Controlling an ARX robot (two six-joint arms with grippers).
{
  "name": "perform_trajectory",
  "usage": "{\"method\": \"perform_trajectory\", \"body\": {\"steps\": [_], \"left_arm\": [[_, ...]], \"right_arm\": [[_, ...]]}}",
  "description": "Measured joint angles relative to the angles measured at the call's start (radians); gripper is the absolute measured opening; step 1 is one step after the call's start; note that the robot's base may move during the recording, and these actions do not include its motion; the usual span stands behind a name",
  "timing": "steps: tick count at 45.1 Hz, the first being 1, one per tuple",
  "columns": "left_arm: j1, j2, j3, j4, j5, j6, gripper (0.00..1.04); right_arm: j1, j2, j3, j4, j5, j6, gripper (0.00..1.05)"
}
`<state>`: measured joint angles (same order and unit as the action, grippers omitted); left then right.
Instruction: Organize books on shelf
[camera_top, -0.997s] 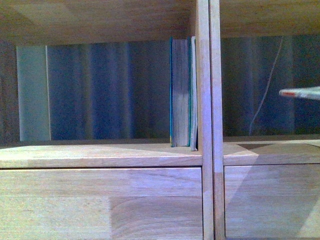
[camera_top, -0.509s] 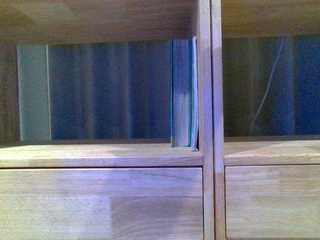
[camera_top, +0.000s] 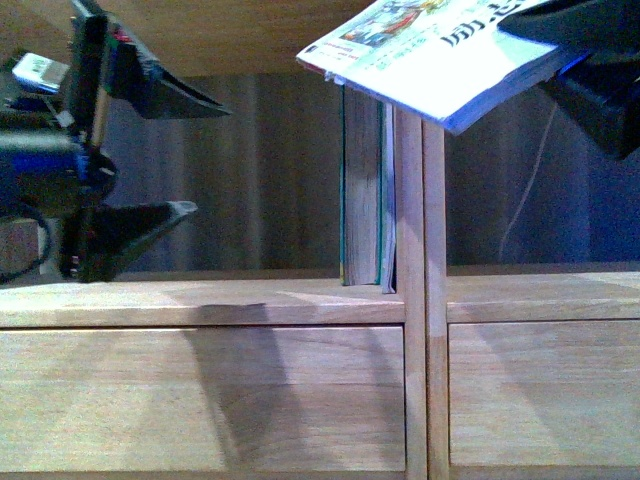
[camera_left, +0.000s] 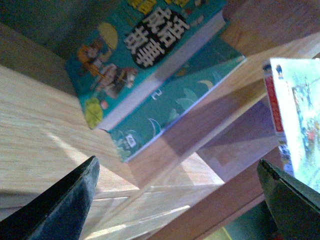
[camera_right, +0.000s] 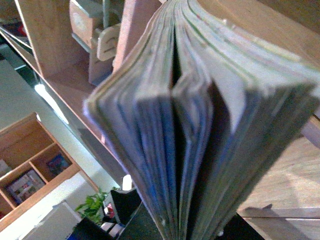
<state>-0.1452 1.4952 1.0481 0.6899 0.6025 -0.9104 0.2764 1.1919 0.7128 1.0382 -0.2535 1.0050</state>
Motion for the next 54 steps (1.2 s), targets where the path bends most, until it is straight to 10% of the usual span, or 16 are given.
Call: {"method": "perform_trajectory", "body": {"steps": [26, 49, 54], "left_arm": [[-0.130, 0.019, 0.009, 0.092, -0.043, -0.060, 0.97], [-0.119, -0.036, -0.024, 0.142, -0.059, -0.110, 0.27], [-0.121, -0.082, -0.056, 0.149, -0.061, -0.127, 0.10]], "right_arm": [[0.217, 0.127, 0.021, 0.040, 0.051, -0.022, 0.07], [0.305, 0.152, 0.056, 0.021, 0.090, 0.018, 0.07], [0.314, 0.160, 0.053, 0.000, 0.055, 0.018, 0.26]]}}
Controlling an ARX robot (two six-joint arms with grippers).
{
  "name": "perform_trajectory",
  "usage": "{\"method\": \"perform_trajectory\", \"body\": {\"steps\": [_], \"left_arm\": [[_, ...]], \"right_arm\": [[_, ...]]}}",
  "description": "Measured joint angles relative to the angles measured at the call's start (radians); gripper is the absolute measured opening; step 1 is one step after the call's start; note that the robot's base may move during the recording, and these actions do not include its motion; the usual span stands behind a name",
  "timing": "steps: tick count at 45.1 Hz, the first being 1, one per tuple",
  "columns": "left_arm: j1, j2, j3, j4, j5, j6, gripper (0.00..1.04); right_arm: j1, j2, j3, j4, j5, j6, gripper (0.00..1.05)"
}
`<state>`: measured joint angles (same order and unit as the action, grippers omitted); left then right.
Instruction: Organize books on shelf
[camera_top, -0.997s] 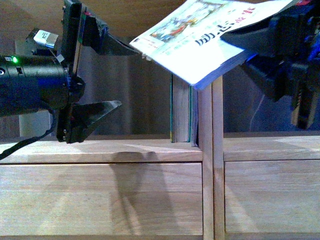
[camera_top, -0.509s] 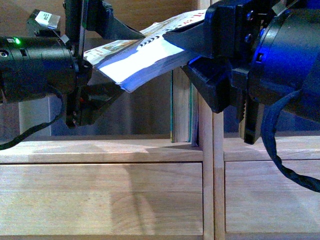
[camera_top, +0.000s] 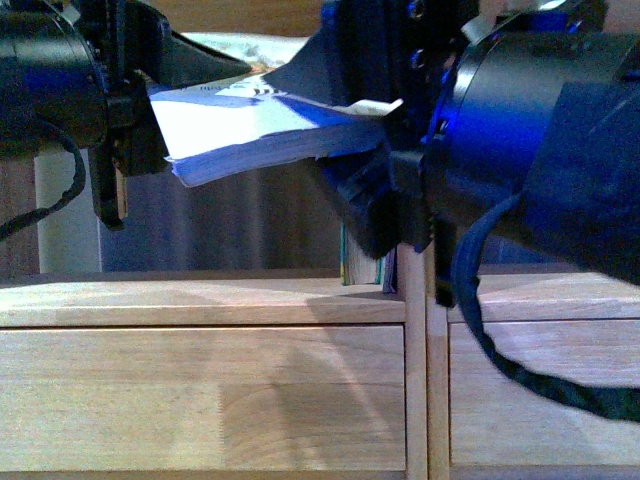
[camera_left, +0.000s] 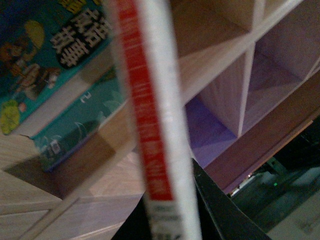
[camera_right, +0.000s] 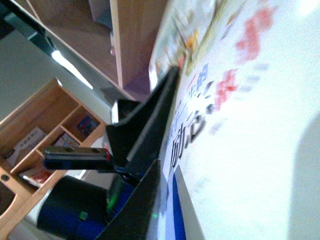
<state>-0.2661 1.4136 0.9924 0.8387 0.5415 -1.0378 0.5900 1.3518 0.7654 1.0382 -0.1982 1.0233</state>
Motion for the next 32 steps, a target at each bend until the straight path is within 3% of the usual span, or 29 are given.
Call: {"method": "perform_trajectory", "body": {"steps": [8, 13, 22, 32], "left_arm": [[-0.001, -0.069, -0.044, 0.006, -0.003, 0.025, 0.07], [0.014, -0.095, -0.046, -0.035, -0.027, 0.073, 0.07], [0.031, -0.107, -0.007, -0.141, -0.126, 0.207, 0.07], [0.025, -0.052, 0.122, -0.256, -0.305, 0.489, 0.07]], "right_arm": [[-0.016, -0.048, -0.071, -0.049, -0.069, -0.034, 0.56], [-0.087, -0.156, -0.153, -0.117, -0.134, -0.079, 0.74], [-0.255, -0.343, -0.213, -0.264, -0.216, -0.155, 0.97], [-0.479, -0.553, -0.229, -0.472, -0.332, -0.313, 0.98]]}}
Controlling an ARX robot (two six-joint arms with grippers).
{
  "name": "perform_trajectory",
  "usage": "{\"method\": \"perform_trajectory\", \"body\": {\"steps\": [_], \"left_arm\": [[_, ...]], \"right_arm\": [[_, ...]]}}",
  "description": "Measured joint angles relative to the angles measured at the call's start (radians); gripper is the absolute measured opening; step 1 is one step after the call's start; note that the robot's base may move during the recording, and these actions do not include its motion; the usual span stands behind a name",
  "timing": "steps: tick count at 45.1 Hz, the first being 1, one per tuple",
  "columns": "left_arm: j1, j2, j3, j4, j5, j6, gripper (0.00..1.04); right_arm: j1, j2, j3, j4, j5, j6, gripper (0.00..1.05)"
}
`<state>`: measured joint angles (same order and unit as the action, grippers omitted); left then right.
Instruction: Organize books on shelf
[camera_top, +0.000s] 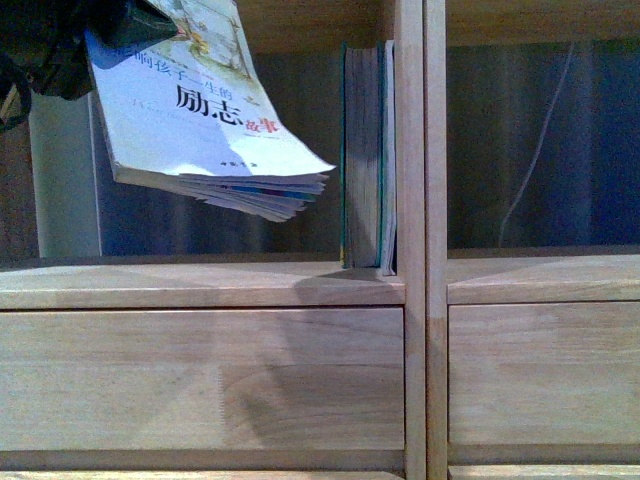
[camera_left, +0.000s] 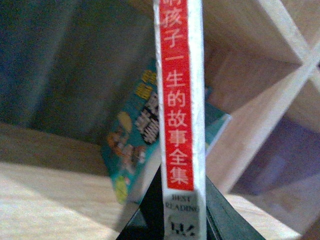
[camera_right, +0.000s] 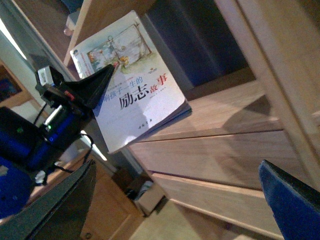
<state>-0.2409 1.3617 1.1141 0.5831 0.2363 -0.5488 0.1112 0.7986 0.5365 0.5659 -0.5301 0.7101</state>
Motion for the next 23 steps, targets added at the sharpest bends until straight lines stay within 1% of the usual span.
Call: {"method": "perform_trajectory", "body": {"steps": [1, 2, 6, 9, 12, 17, 20, 23], "left_arm": [[-0.003, 0.012, 0.017, -0.006, -0.019, 0.047, 0.07], [-0.004, 0.019, 0.026, -0.010, -0.029, 0.057, 0.07], [-0.024, 0.098, 0.110, -0.036, -0.112, 0.239, 0.07], [-0.043, 0.158, 0.164, -0.045, -0.150, 0.352, 0.07], [-0.066, 0.216, 0.212, -0.043, -0.185, 0.451, 0.07], [-0.105, 0.315, 0.289, 0.002, -0.238, 0.633, 0.07], [-0.122, 0.365, 0.324, 0.050, -0.262, 0.725, 0.07], [-0.138, 0.422, 0.347, 0.148, -0.297, 0.838, 0.07]], "right_arm": [[-0.025, -0.019, -0.002, -0.016, -0.012, -0.015, 0.98], [-0.037, -0.028, -0.003, -0.023, -0.018, -0.019, 0.98], [-0.143, -0.103, -0.012, -0.067, -0.068, -0.072, 0.98], [-0.193, -0.149, -0.022, -0.097, -0.074, -0.111, 0.98], [-0.214, -0.179, -0.036, -0.112, -0.084, -0.134, 0.98], [-0.217, -0.195, -0.039, -0.112, -0.093, -0.156, 0.98], [-0.219, -0.195, -0.039, -0.113, -0.093, -0.159, 0.98], [-0.219, -0.193, -0.040, -0.113, -0.092, -0.159, 0.98]]}}
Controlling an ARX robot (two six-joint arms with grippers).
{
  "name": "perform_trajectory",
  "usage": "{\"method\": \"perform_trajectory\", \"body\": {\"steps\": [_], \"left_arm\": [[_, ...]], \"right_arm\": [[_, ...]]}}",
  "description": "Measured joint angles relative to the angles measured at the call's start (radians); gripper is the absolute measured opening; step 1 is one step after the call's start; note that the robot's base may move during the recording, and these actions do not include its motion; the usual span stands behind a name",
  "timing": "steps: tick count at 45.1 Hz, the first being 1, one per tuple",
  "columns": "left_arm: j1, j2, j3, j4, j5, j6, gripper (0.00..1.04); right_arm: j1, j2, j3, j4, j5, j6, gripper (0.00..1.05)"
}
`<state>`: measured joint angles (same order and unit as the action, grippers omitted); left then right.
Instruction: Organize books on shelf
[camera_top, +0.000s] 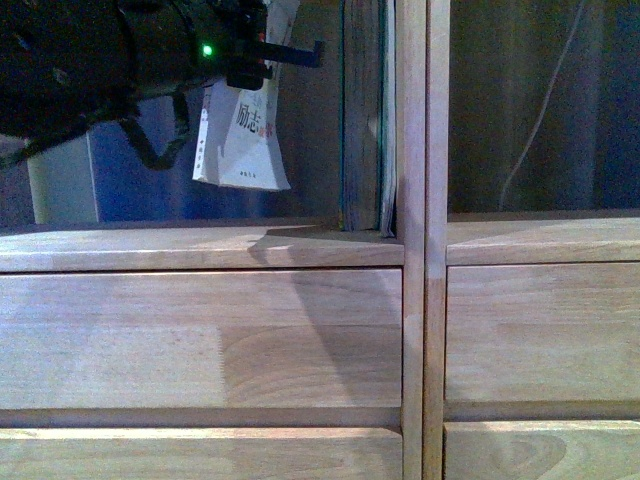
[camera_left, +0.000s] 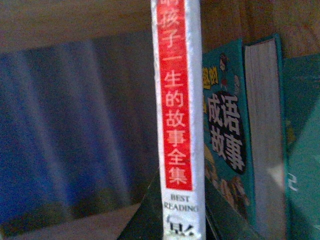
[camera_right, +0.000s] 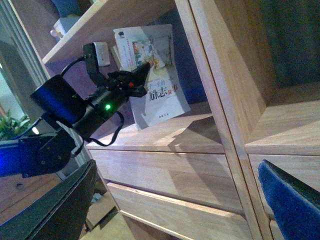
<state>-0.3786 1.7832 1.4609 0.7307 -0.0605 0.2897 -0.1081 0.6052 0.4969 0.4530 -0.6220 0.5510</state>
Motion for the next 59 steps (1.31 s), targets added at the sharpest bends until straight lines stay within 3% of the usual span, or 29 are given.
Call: {"method": "perform_trajectory", "body": {"steps": [8, 18, 32, 59], "left_arm": [[-0.018, 0.123, 0.016, 0.217, -0.021, 0.174, 0.07], [-0.010, 0.194, 0.016, 0.351, -0.018, 0.127, 0.07], [0.024, 0.209, 0.015, 0.279, 0.004, -0.058, 0.07], [0.010, 0.296, 0.111, 0.287, 0.008, -0.042, 0.07]], "right_arm": [[-0.001, 0.000, 0.000, 0.000, 0.000, -0.002, 0.98], [-0.001, 0.000, 0.000, -0.001, 0.000, -0.003, 0.98], [-0.001, 0.000, 0.000, -0.001, 0.000, -0.003, 0.98], [-0.001, 0.000, 0.000, -0.001, 0.000, -0.003, 0.98]]}}
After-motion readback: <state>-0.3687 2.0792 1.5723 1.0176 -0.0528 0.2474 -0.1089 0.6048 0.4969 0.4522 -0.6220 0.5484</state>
